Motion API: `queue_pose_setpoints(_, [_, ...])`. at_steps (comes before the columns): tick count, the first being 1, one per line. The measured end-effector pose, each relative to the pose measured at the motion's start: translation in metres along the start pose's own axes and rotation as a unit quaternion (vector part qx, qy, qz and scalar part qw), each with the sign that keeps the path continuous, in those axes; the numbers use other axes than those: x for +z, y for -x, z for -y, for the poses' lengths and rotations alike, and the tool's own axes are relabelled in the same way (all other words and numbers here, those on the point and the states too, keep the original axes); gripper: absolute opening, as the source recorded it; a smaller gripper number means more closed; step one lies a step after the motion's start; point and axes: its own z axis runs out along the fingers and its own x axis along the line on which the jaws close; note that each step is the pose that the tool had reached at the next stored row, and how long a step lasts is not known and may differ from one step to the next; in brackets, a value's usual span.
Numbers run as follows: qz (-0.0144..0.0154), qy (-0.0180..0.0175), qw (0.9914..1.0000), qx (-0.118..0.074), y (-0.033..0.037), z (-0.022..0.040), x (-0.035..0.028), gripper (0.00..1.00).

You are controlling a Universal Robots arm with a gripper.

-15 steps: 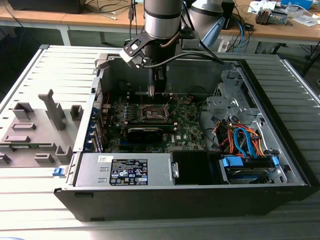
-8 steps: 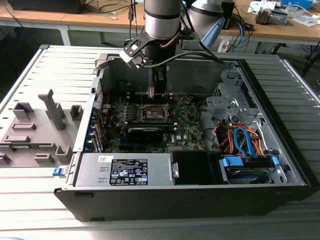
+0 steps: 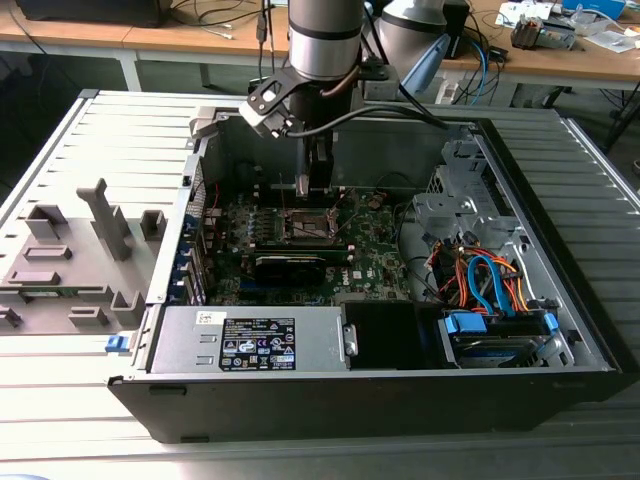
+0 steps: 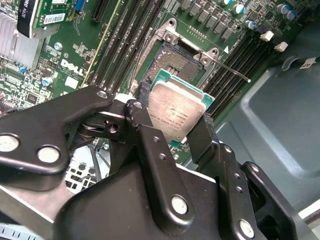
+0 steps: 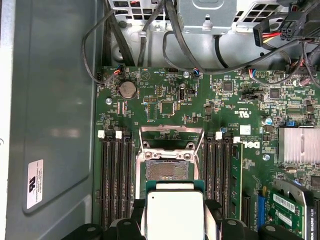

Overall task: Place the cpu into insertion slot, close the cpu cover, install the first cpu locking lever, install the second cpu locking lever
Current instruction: 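Place the cpu into insertion slot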

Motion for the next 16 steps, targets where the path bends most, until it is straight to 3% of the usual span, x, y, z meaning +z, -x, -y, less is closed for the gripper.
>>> queue_pose_setpoints(16, [0.0007, 0.0, 1.0, 0.0, 0.0, 0.0, 0.003, 0.55])
